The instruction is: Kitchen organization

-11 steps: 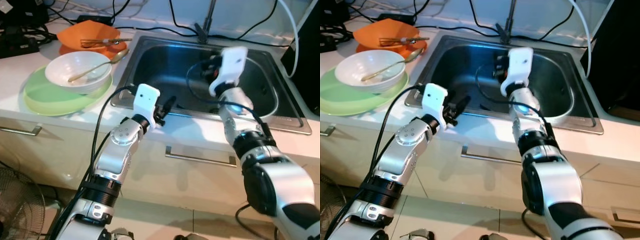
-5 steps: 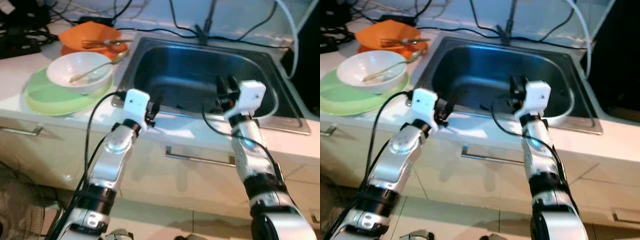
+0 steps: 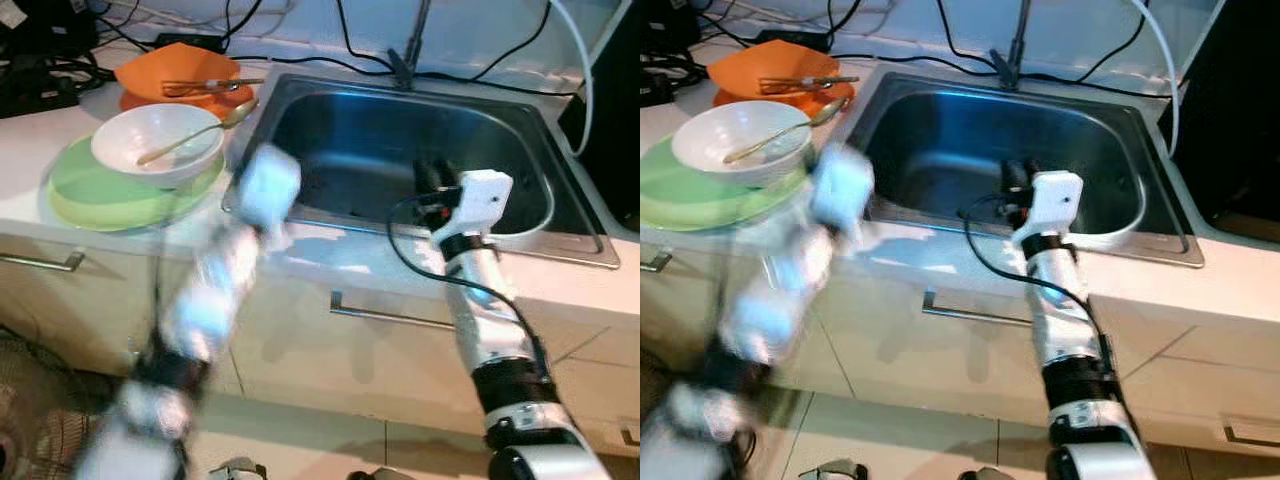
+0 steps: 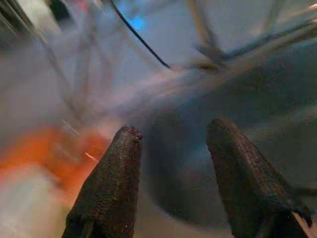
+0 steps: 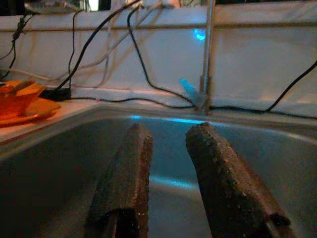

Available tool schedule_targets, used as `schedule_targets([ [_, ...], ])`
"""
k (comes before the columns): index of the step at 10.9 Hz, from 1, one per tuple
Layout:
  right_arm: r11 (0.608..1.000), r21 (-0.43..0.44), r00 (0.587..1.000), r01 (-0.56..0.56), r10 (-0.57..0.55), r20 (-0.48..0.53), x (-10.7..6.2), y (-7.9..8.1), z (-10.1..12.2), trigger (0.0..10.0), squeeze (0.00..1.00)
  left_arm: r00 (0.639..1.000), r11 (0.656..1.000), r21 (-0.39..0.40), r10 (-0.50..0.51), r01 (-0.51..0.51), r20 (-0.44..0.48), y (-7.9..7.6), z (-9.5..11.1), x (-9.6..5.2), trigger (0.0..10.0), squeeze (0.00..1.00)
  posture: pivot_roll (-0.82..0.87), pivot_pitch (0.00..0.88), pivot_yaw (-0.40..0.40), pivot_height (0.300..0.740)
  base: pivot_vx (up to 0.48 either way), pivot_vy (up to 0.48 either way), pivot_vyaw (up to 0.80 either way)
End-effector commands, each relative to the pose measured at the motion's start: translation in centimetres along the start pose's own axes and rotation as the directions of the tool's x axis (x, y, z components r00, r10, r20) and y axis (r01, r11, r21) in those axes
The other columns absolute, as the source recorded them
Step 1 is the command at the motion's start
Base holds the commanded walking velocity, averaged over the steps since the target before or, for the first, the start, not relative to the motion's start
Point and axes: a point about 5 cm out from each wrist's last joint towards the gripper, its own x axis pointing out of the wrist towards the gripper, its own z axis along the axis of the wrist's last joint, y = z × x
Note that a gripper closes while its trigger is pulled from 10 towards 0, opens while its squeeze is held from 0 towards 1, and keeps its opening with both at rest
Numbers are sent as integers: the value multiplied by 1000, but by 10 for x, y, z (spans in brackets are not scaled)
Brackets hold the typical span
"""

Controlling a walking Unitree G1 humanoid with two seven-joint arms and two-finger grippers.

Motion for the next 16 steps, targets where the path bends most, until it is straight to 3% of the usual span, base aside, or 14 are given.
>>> schedule_targets([
  [1,1000,3,1000,9,-9,6,0,-1,3,10000,0,1000,997,74,5,-5,-11,2,3,6,10000,0,84,56,-54,740,0,0,0],
  [2,1000,7,1000,10,-10,3,0,0,3,10000,0,1000,988,151,22,-19,-18,11,7,14,10000,0,87,58,-53,740,0,0,0],
  [3,1000,15,1000,17,-17,-4,1,1,3,10000,0,996,971,235,51,-34,-67,19,4,26,10000,1000,81,60,-51,740,0,0,0],
  [4,1000,16,1000,18,-18,-7,2,1,3,10000,0,994,965,262,52,-25,-99,20,1,29,10000,1000,78,62,-51,740,0,0,0],
  [5,1000,16,1000,22,-22,-10,2,0,4,10000,0,988,957,289,12,33,-153,15,-6,34,10000,16,80,64,-52,740,0,0,0],
  [6,1000,16,1000,26,-26,-12,2,0,3,10000,0,982,945,321,-4,65,-187,10,-10,38,10000,0,81,63,-52,740,0,0,0],
  [8,999,19,999,29,-29,-14,3,-1,3,10000,0,985,928,369,21,45,-171,8,-4,47,10000,0,79,63,-52,740,0,0,0],
  [9,999,22,999,31,-31,-17,3,-1,3,10000,0,982,900,435,46,39,-184,9,-4,51,10000,0,78,62,-52,740,0,0,0],
  [13,998,23,998,54,-53,-20,2,-7,3,10000,0,992,878,478,64,-3,-111,15,12,57,10000,0,80,61,-49,740,0,0,0],
  [16,998,25,998,58,-57,-24,3,-7,2,10000,0,981,868,497,102,-8,-162,21,4,59,10000,0,81,62,-49,740,0,0,0],
])
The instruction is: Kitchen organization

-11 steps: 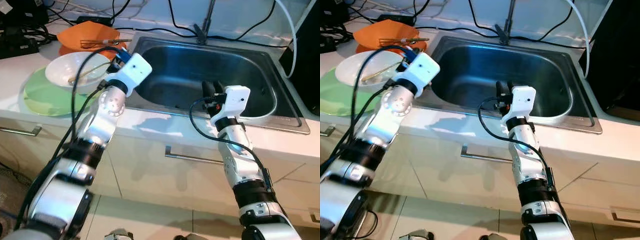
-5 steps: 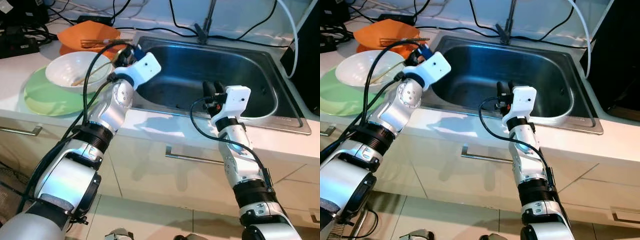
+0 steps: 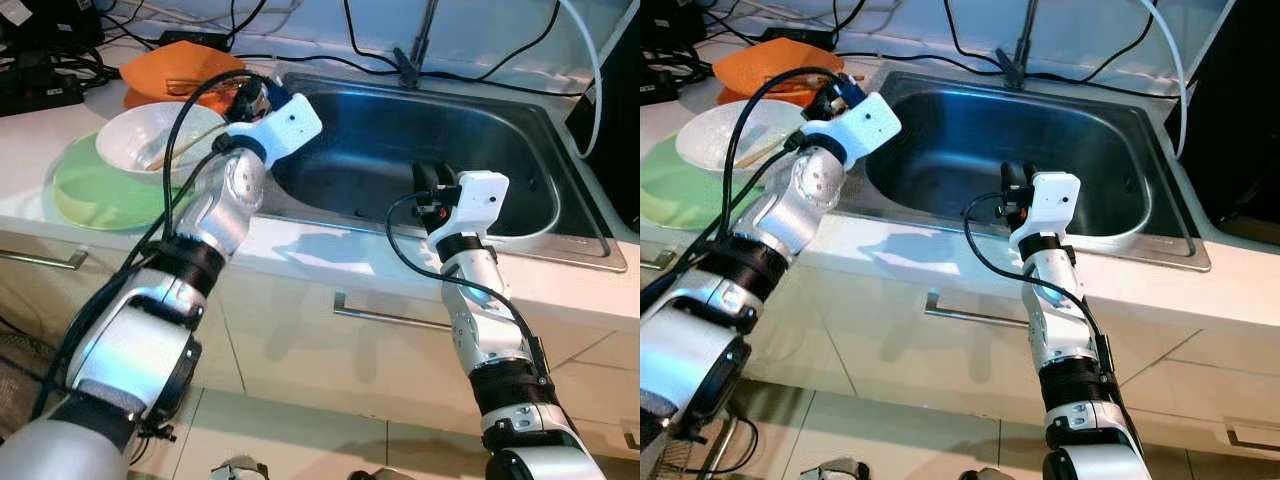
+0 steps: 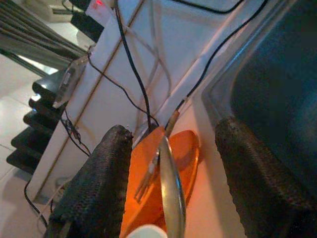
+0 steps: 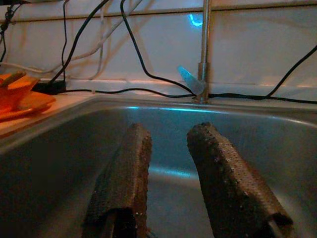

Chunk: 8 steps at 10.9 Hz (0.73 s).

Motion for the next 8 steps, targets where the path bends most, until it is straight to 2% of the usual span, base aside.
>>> schedule_targets([
  [1,1000,11,1000,14,-14,1,3,-3,2,10000,0,1000,1000,21,1,0,-18,0,0,3,10000,0,77,60,-49,740,0,0,0],
  [4,1000,6,1000,14,-14,-2,3,-4,2,10000,0,995,999,46,-23,27,-95,-6,-12,4,10000,0,74,56,-50,740,0,0,0],
  [5,1000,5,1000,14,-14,-3,3,-4,2,10000,0,994,998,50,-22,27,-106,-6,-13,5,4039,0,71,55,-51,740,0,0,0],
  [6,1000,5,1000,13,-13,-3,3,-4,2,10000,0,994,999,46,-18,23,-110,-6,-13,5,0,0,71,56,-52,740,0,0,0],
  [8,1000,3,1000,14,-14,-5,3,-4,2,10000,0,994,999,43,-12,17,-113,-5,-14,6,0,0,72,56,-52,740,0,0,0],
])
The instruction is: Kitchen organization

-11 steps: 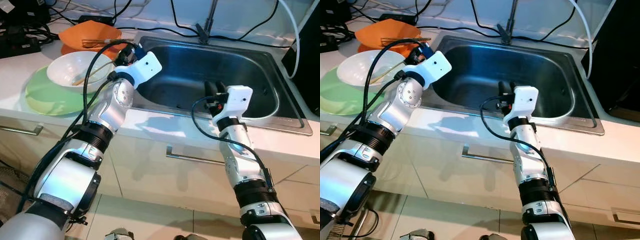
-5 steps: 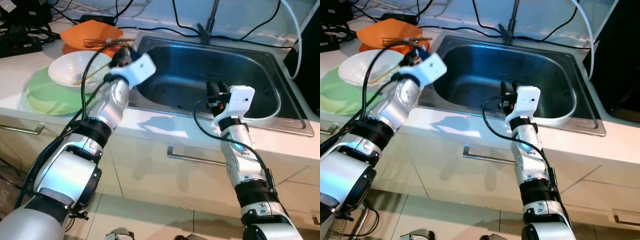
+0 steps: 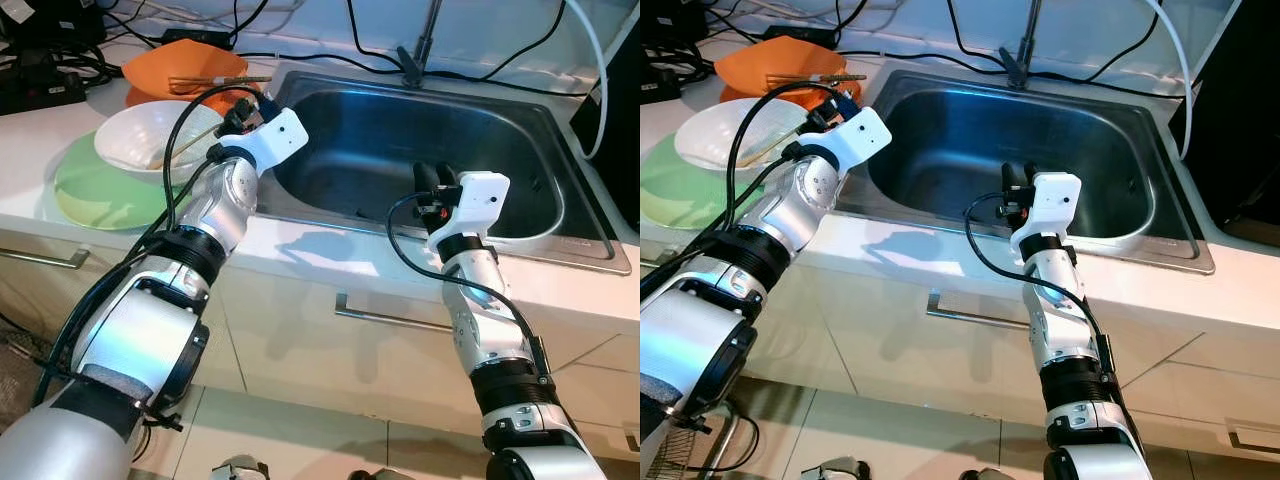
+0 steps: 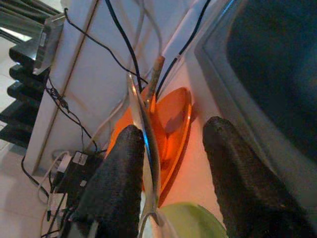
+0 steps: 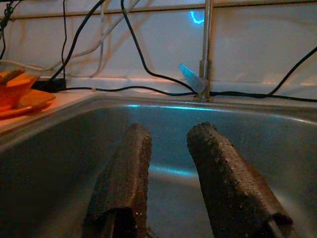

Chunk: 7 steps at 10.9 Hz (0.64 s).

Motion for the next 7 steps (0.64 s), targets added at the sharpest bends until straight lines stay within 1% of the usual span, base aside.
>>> schedule_targets([
  [1,1000,6,1000,13,-13,-2,3,-3,2,10000,0,1000,1000,-1,16,-16,12,4,6,2,0,0,72,56,-52,740,0,0,0],
  [5,1000,7,1000,12,-12,-7,3,-2,0,10000,0,999,999,5,40,-40,22,6,7,2,0,0,73,54,-54,740,0,0,0],
  [6,1000,8,1000,12,-12,-7,3,-2,0,10000,0,998,999,8,52,-52,30,8,8,3,0,0,73,54,-54,740,0,0,0],
  [7,1000,9,1000,13,-13,-7,3,-2,0,10000,0,994,996,1,94,-94,64,15,16,4,0,0,72,53,-52,740,0,0,0],
])
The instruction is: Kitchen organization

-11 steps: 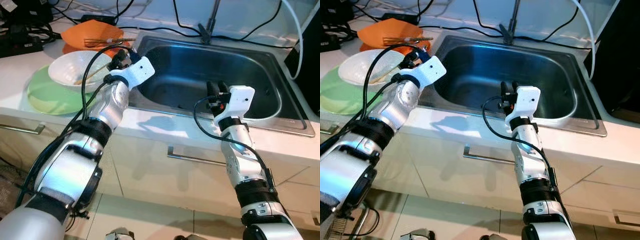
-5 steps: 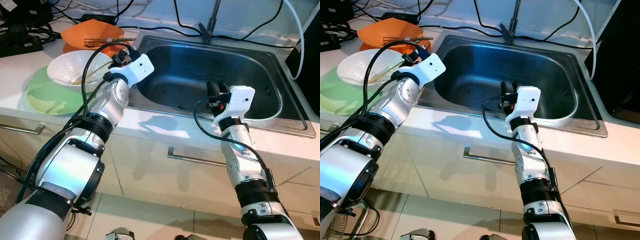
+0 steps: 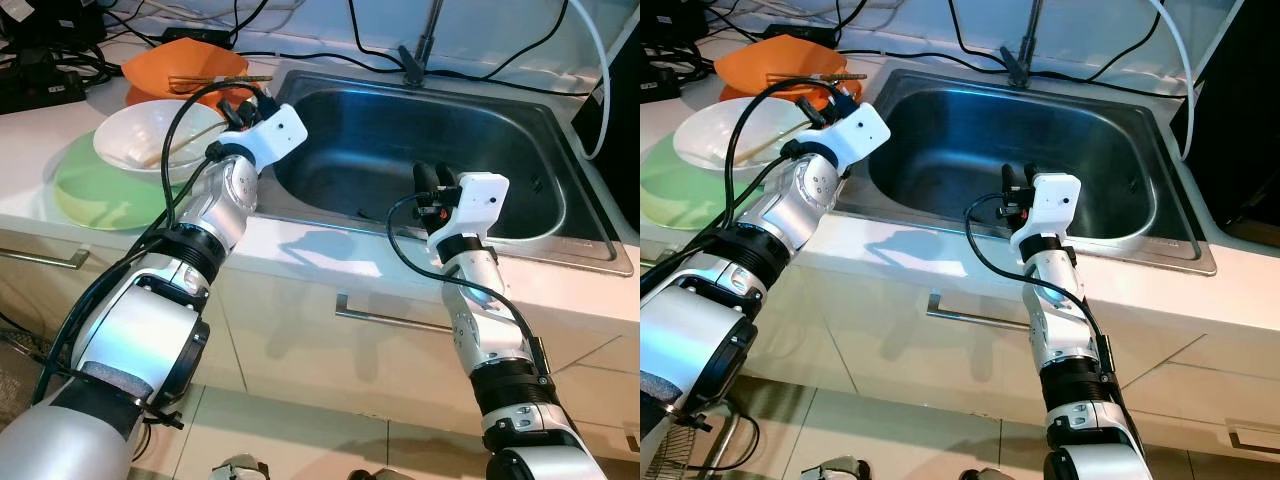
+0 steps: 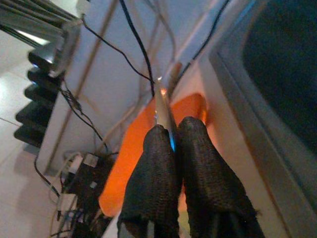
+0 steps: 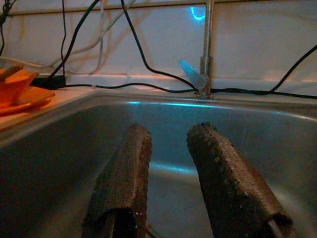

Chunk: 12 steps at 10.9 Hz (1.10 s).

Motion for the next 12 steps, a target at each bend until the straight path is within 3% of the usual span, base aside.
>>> schedule_targets([
  [1,1000,9,1000,12,-12,3,3,-1,2,10000,0,993,997,-6,76,-76,93,17,23,4,0,0,73,53,-52,740,0,0,0],
  [3,1000,10,1000,13,-13,1,3,-1,2,10000,0,944,980,-42,197,-193,266,38,55,1,0,0,75,54,-52,740,0,0,0],
  [5,1000,11,1000,13,-13,-1,3,0,1,10000,0,881,956,-62,290,-288,375,54,74,-5,0,0,77,52,-51,740,0,0,0],
  [6,1000,12,1000,15,-15,-2,3,0,1,10000,0,851,944,-109,327,-310,412,59,80,-8,0,0,77,53,-50,740,0,0,0],
  [7,1000,12,1000,17,-17,-4,3,-1,0,10000,0,806,921,-347,338,-177,486,63,96,-17,10000,0,76,52,-49,740,0,0,0],
  [8,1000,13,1000,18,-18,-2,3,-1,0,10000,0,770,874,-484,337,-42,542,63,109,-24,10000,0,72,51,-48,740,0,0,0],
  [9,1000,13,1000,19,-19,-2,3,-1,1,10000,0,760,857,-516,337,-4,556,63,111,-27,10000,0,72,51,-48,740,0,0,0],
  [10,1000,15,1000,17,-17,2,4,-1,2,10000,0,749,783,-613,343,106,567,60,115,-33,10000,0,70,50,-47,740,0,0,0],
  [11,1000,19,1000,14,-14,6,4,-1,2,10000,75,747,656,-717,351,233,564,58,117,-38,10000,0,69,48,-46,740,0,0,0],
  [12,1000,31,1000,2,-3,16,5,0,5,10000,1000,765,497,-788,323,364,557,53,111,-39,10000,0,65,44,-45,740,0,0,0],
])
